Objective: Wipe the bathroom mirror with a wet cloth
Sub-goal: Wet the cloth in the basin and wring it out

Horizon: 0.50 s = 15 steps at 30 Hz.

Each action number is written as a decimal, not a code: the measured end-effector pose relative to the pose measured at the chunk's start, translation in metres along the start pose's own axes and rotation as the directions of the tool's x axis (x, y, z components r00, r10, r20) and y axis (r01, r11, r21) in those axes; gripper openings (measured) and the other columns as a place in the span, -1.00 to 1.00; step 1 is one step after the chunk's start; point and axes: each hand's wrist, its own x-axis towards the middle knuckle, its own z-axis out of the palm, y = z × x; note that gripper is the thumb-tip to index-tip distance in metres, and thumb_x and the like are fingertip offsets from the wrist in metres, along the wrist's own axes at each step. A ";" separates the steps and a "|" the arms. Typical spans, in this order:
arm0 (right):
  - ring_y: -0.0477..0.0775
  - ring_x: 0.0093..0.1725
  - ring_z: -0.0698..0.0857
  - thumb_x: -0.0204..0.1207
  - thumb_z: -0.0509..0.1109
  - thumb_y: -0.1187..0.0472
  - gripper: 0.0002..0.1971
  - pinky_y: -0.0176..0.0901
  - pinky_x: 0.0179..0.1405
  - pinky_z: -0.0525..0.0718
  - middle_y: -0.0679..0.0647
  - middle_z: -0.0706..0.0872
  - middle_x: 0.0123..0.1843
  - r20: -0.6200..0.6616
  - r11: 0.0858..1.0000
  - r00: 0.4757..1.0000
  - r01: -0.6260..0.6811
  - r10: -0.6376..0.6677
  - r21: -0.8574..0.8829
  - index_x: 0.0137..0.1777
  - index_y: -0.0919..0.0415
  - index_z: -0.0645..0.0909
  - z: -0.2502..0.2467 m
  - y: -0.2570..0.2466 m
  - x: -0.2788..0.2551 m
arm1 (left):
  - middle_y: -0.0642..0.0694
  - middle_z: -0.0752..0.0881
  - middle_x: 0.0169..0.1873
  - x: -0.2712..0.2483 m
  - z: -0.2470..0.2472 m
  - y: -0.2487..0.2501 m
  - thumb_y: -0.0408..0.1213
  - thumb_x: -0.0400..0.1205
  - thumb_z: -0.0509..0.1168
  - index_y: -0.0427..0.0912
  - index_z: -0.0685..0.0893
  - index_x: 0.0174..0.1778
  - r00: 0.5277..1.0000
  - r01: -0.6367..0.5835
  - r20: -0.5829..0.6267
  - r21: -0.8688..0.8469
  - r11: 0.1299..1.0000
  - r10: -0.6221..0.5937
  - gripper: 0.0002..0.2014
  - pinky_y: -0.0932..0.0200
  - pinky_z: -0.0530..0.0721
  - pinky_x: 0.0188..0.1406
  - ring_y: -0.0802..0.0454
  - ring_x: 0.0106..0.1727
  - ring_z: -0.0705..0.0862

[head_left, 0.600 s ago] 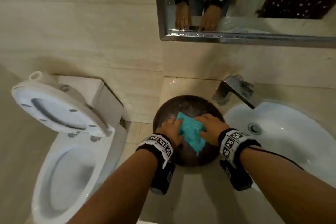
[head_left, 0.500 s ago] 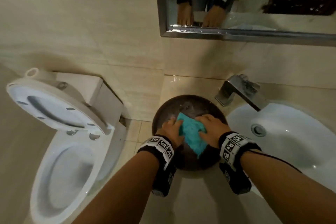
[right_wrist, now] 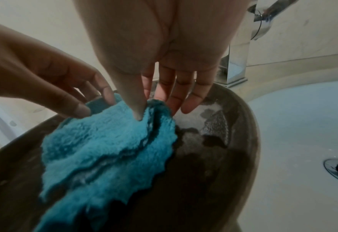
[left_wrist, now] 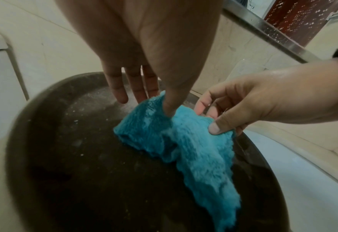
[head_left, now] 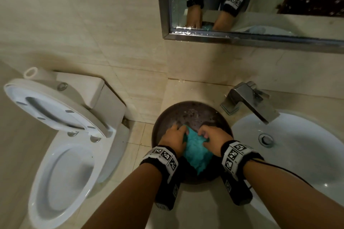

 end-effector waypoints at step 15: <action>0.15 -0.12 0.61 0.39 0.38 0.33 -0.92 -0.19 -0.26 0.51 0.11 0.60 -0.20 -0.265 0.983 0.946 0.179 -0.185 -0.047 -0.13 0.26 0.64 -0.164 -0.070 -0.078 | -0.12 0.44 -0.12 -0.076 -0.151 0.086 -0.49 0.48 0.27 -0.24 0.54 0.08 0.851 -0.354 -0.430 -0.049 0.934 0.300 -0.74 0.33 0.26 -0.18 -0.16 -0.04 0.53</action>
